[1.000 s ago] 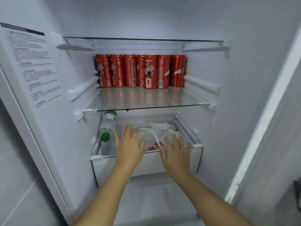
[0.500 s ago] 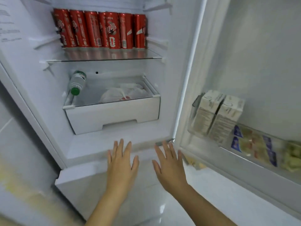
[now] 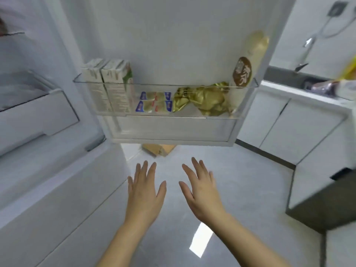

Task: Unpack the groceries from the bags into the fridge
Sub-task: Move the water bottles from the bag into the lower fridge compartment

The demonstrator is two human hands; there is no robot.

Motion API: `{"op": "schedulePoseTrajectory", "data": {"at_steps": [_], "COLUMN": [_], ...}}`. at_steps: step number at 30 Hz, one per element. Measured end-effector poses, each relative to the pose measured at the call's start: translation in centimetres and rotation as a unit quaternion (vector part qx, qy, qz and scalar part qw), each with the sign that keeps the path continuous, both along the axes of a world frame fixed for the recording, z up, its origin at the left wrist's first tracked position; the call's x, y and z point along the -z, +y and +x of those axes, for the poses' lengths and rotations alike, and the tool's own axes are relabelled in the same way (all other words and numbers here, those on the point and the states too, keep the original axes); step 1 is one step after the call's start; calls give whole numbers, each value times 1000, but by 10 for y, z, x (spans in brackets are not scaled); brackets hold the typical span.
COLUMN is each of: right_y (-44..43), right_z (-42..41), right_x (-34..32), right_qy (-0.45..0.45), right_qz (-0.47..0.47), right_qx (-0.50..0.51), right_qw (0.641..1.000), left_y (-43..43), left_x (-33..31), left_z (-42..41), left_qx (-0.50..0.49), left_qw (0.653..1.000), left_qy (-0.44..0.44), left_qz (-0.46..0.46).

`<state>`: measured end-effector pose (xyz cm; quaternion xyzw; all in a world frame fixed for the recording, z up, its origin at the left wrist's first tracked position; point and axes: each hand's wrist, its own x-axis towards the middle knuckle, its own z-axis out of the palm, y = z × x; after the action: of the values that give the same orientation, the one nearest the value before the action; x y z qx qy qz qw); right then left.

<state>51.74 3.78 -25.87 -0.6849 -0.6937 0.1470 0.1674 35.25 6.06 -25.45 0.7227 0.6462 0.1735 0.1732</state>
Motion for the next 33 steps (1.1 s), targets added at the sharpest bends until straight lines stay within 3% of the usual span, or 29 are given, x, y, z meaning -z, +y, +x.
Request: {"op": "schedulePoseTrajectory", "data": {"at_steps": [4, 9, 13, 16, 19, 26, 33], "right_y": [-32, -87, -138, -179, -218, -303, -433], "right_z": [54, 98, 118, 127, 132, 141, 176], "right_x": [-12, -35, -49, -58, -70, -73, -74], "right_qy": [79, 177, 139, 84, 87, 122, 117], "right_qz": [3, 32, 25, -39, -42, 106, 106], "right_qx": [127, 283, 406, 486, 537, 607, 667], "right_qw": [989, 942, 903, 869, 838, 778, 729], "left_y": [16, 14, -8, -28, -55, -147, -267], "left_x": [-13, -29, -37, -46, -55, -63, -59], "left_z": [51, 112, 151, 177, 202, 254, 316], "left_qx": [130, 281, 378, 423, 465, 544, 617], "left_qw": [989, 956, 925, 905, 882, 838, 784], "left_qy": [-64, -83, -29, 22, 64, 13, -47], "left_qz": [11, 4, 18, 30, 45, 46, 50]}}
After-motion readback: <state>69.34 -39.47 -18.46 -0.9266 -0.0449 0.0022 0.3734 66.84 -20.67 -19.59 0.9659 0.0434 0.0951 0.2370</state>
